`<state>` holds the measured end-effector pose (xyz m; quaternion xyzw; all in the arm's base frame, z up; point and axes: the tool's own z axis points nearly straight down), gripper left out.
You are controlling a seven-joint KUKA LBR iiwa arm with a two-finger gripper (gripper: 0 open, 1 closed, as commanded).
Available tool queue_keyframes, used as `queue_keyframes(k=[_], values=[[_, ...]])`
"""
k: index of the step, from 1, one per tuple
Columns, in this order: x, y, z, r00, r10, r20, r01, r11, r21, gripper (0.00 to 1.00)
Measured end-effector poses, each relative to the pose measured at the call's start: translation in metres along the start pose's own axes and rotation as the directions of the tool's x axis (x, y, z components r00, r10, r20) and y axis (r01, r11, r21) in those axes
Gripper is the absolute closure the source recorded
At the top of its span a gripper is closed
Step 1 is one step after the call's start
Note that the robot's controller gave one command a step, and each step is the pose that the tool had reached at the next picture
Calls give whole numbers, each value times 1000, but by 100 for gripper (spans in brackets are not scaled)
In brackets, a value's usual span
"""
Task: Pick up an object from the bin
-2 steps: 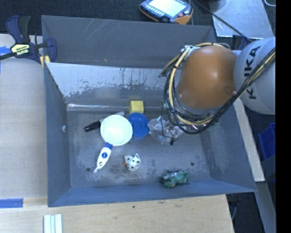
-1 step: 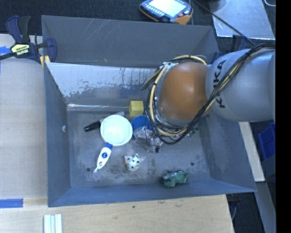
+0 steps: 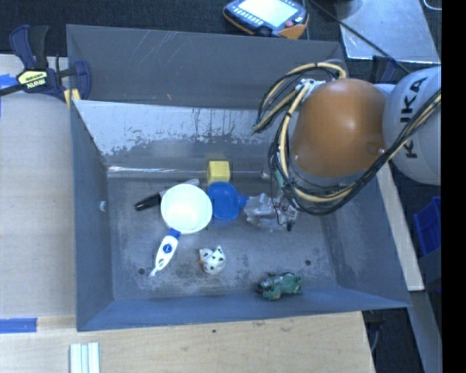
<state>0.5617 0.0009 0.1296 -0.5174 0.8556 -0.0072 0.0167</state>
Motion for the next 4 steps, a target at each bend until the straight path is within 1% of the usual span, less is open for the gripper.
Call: queue_keyframes(k=[1,4], values=[[-1,1,1,1000,-1,0,1,1000,-2,0],[-1,2,2,1000,0,-1,0,1000,-5,0]])
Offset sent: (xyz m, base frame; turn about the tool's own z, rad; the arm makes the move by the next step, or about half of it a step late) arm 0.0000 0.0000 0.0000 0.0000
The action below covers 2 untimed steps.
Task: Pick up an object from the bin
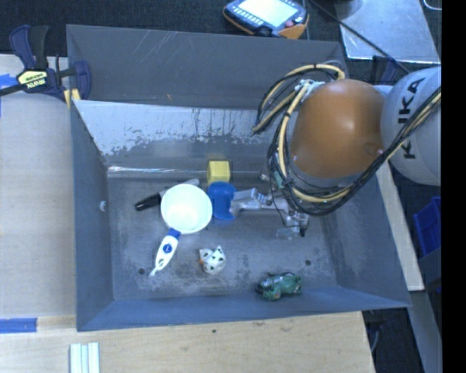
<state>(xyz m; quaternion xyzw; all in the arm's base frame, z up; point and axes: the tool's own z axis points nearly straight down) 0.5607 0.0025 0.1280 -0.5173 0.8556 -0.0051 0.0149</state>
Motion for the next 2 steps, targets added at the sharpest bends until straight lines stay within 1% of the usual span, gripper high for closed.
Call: queue_keyframes(k=[1,2], values=[[-34,-10,-52,988,157,8,-157,988,6,0],[-44,15,53,998,59,8,-59,998,2,0]])
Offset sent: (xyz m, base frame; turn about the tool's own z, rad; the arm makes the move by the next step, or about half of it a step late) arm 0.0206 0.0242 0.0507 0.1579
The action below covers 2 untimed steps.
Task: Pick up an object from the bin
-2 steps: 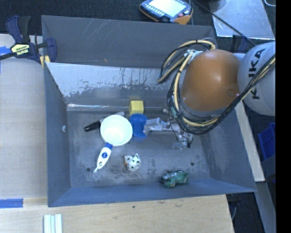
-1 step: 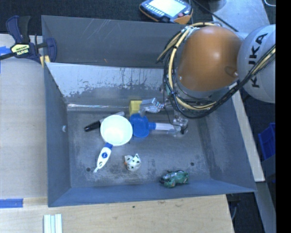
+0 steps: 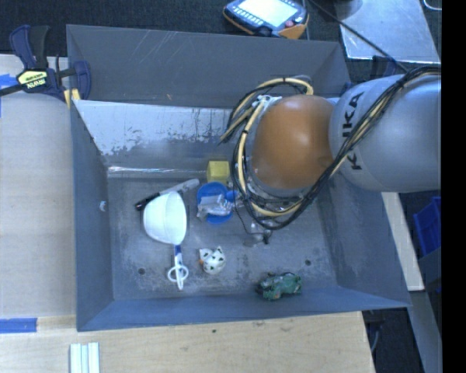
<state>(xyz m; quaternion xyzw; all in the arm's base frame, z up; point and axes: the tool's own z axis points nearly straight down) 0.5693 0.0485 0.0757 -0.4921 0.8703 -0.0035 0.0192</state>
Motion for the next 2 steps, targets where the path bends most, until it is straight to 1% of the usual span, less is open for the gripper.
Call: queue_keyframes(k=[1,2], values=[[0,-3,-4,1000,3,3,-3,1000,6,100],[55,-17,-120,983,-185,5,185,983,16,100]])
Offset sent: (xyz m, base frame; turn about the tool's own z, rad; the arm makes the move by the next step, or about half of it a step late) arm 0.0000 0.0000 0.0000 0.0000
